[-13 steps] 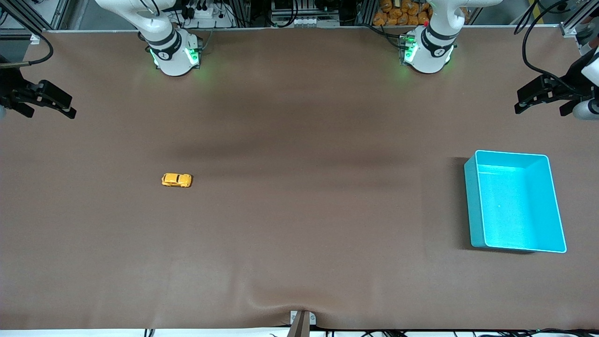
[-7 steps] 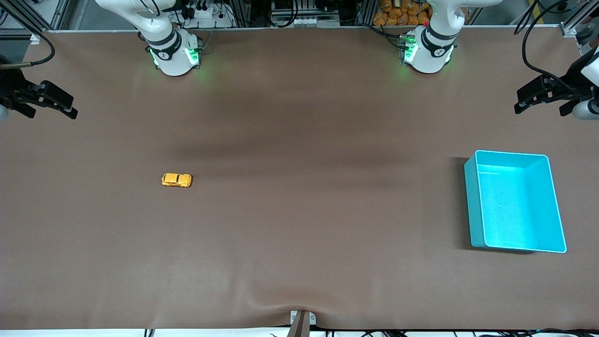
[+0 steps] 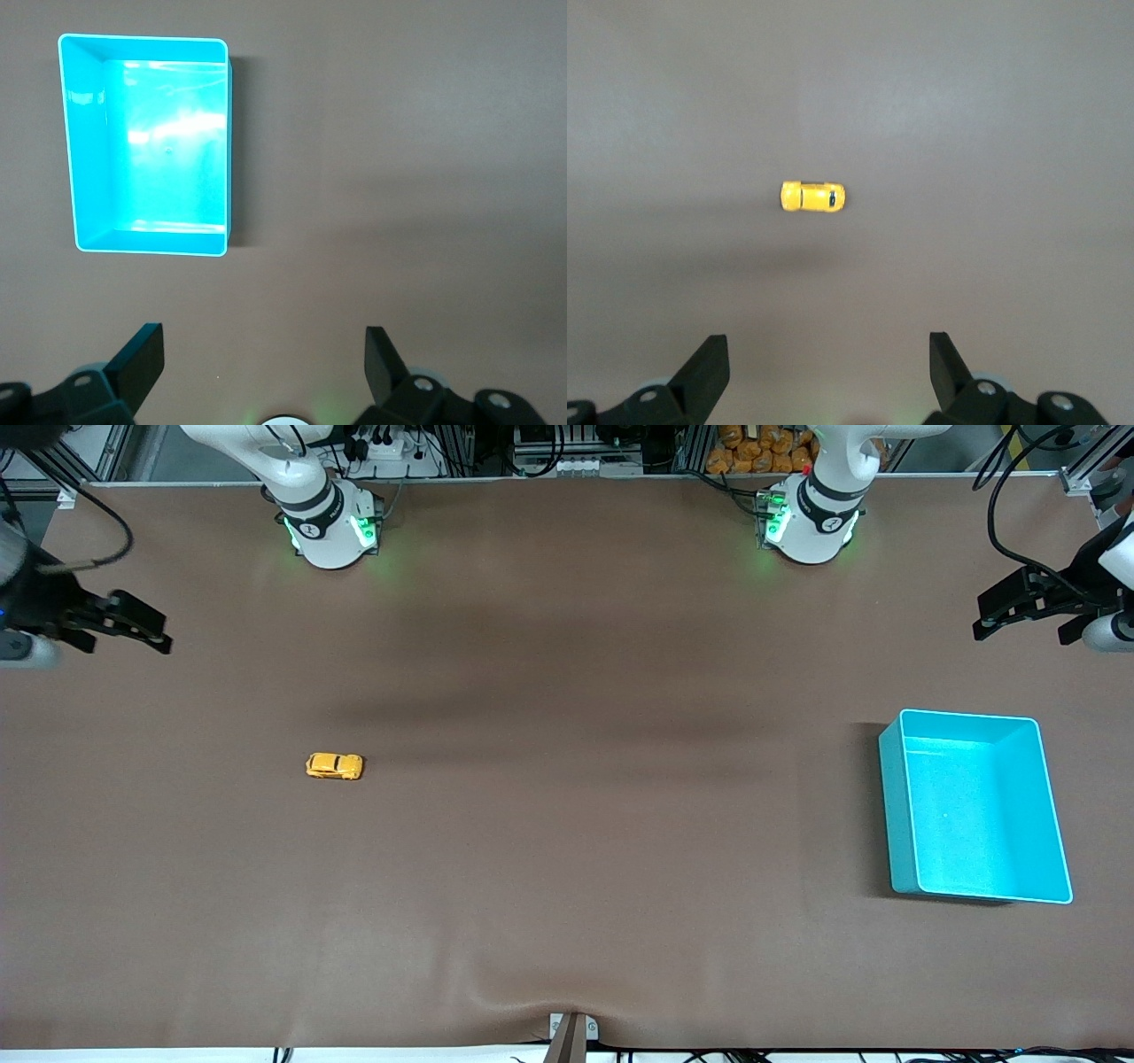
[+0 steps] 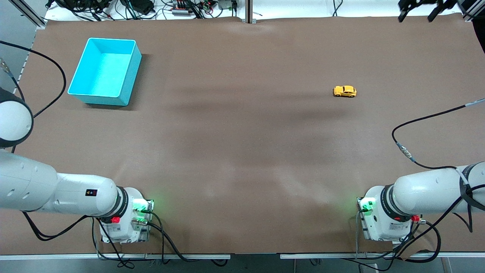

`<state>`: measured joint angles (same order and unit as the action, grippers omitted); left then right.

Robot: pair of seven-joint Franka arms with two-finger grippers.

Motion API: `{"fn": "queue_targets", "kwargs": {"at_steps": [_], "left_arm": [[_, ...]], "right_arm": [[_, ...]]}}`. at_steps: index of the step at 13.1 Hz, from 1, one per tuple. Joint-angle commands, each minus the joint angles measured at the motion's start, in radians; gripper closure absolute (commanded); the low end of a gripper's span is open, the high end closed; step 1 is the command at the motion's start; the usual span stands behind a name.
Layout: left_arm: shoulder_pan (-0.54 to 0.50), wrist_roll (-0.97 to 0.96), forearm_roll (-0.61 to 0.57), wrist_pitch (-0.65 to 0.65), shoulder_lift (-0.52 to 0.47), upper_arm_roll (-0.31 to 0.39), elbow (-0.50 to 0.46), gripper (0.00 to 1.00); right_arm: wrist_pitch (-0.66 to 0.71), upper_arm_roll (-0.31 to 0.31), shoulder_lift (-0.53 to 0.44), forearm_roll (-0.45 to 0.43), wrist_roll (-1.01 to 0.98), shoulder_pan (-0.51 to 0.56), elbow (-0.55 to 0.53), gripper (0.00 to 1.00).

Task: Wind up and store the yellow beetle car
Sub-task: 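Move the right gripper down over the yellow beetle car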

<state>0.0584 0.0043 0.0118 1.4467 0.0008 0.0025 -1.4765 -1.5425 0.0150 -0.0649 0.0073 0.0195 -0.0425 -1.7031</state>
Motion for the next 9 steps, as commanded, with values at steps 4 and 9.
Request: {"fn": "queue_targets", "kwargs": {"at_steps": [4, 9], "left_arm": [[0.003, 0.011, -0.019, -0.005, 0.002, -0.004, 0.013, 0.00], [0.006, 0.011, -0.019, -0.005, 0.002, -0.004, 0.013, 0.00]], "right_arm": [[-0.311, -0.038, -0.009, -0.012, -0.333, 0.029, -0.362, 0.00], [-0.626, -0.101, 0.051, -0.231, -0.549, 0.029, -0.552, 0.00]]}}
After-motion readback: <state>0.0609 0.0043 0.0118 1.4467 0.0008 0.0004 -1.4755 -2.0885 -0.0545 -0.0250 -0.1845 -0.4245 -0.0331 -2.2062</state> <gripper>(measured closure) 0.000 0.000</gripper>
